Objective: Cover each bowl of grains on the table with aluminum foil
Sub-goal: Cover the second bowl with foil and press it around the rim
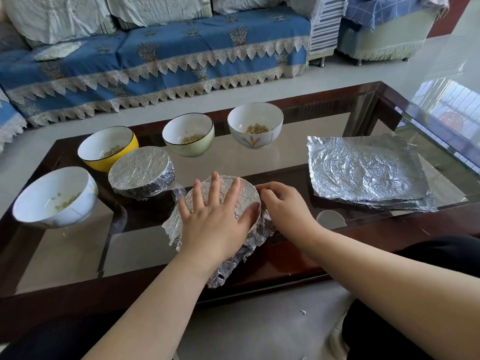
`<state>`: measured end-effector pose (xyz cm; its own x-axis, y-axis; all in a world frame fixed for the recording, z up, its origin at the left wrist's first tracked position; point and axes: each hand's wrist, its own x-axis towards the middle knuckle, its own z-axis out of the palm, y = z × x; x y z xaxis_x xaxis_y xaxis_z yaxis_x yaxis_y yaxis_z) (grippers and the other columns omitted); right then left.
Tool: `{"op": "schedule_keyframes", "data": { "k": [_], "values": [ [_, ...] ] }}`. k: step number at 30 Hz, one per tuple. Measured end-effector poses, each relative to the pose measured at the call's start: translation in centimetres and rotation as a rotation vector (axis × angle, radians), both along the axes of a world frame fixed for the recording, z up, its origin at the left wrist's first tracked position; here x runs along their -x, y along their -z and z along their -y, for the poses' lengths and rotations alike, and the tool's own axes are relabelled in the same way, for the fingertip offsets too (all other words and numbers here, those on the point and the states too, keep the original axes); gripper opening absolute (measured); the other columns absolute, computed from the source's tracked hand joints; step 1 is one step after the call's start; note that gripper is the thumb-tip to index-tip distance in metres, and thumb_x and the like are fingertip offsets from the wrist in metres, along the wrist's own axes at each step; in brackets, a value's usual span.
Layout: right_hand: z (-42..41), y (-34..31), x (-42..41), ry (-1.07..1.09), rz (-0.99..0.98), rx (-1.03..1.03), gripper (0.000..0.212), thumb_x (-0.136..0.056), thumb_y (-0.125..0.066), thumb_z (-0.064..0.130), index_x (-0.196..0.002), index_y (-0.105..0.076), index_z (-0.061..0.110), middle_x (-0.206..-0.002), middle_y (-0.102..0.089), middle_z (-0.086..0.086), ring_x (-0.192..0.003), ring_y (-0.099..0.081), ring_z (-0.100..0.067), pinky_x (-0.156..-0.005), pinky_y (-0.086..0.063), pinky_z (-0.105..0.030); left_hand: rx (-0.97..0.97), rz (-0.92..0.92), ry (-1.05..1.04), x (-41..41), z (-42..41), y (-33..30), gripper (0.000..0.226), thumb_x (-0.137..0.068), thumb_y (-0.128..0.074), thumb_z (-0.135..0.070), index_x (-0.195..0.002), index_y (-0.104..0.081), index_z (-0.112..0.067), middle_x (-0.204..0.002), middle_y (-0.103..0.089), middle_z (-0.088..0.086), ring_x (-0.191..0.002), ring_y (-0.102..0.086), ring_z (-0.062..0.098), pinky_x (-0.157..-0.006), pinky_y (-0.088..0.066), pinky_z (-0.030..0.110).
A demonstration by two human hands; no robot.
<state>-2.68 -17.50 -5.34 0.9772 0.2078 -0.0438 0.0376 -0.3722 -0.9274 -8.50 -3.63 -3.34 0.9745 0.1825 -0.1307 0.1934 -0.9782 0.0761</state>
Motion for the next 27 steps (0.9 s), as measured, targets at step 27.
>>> {"op": "schedule_keyframes", "data": {
  "k": [27],
  "values": [
    [-1.0,3.4,1.8,0.029,0.064,-0.130,0.018,-0.103,-0.042,0.029,-0.097,-0.058,0.022,-0.072,-0.056,0.007,-0.063,-0.053,-0.004,-0.067,-0.041,-0.025,-0.003,0.042,0.254,0.1,-3.1,-0.1,0.112,-0.051,0.010,-0.100,-0.152,0.010,-0.051,-0.162,0.021,-0.014,-0.151,0.015,0.020,-0.120,0.006,0.049]
  ]
}}
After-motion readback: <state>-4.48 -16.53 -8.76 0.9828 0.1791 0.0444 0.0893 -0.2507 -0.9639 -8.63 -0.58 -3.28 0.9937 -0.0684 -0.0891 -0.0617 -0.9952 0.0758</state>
